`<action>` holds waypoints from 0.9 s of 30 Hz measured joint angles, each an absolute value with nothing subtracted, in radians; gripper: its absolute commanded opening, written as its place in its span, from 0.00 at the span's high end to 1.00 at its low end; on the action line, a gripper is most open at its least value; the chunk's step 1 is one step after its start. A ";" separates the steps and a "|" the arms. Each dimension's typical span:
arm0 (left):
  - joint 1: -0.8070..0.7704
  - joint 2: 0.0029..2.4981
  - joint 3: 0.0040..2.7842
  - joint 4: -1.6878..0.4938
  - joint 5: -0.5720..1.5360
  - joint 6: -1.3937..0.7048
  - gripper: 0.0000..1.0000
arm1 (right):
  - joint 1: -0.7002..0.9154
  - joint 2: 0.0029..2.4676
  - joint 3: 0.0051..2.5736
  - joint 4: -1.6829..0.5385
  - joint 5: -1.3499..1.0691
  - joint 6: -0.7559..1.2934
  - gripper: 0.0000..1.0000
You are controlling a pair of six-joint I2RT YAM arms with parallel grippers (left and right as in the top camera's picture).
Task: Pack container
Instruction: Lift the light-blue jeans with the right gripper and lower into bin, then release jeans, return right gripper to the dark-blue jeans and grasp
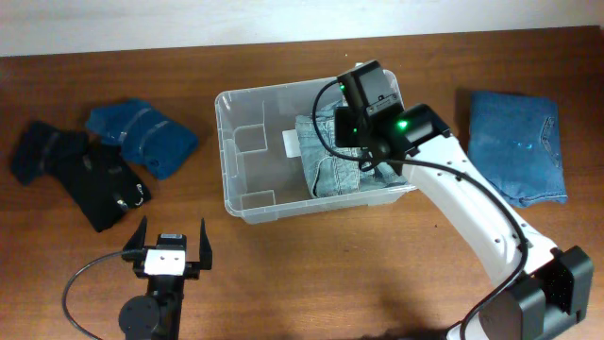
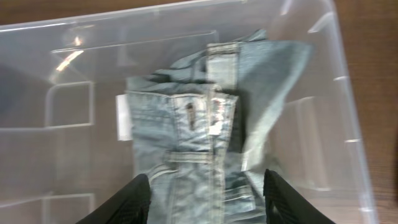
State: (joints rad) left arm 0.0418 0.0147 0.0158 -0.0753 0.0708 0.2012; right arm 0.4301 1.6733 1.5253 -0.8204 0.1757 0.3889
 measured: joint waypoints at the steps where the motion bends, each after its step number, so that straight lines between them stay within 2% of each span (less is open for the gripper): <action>1: 0.042 0.015 0.016 -0.075 0.071 0.201 0.01 | 0.422 1.673 1.526 -0.821 0.175 0.383 0.48; 3: 0.042 0.015 0.016 -0.075 0.071 0.201 0.01 | 0.397 1.673 1.528 -0.824 0.176 0.373 0.42; 7: 0.042 0.015 0.016 -0.075 0.071 0.201 0.01 | 0.312 1.638 1.530 -0.862 0.175 0.368 0.40; 12: 0.042 0.015 0.016 -0.075 0.071 0.201 0.01 | 0.079 1.546 1.551 -0.974 0.164 0.397 0.33; 19: 0.042 0.015 0.016 -0.075 0.071 0.201 0.01 | -0.327 1.534 1.547 -1.103 0.074 0.548 0.34; 27: 0.042 0.015 0.016 -0.076 0.071 0.201 0.01 | -0.630 1.539 1.337 -1.025 -0.056 0.677 0.40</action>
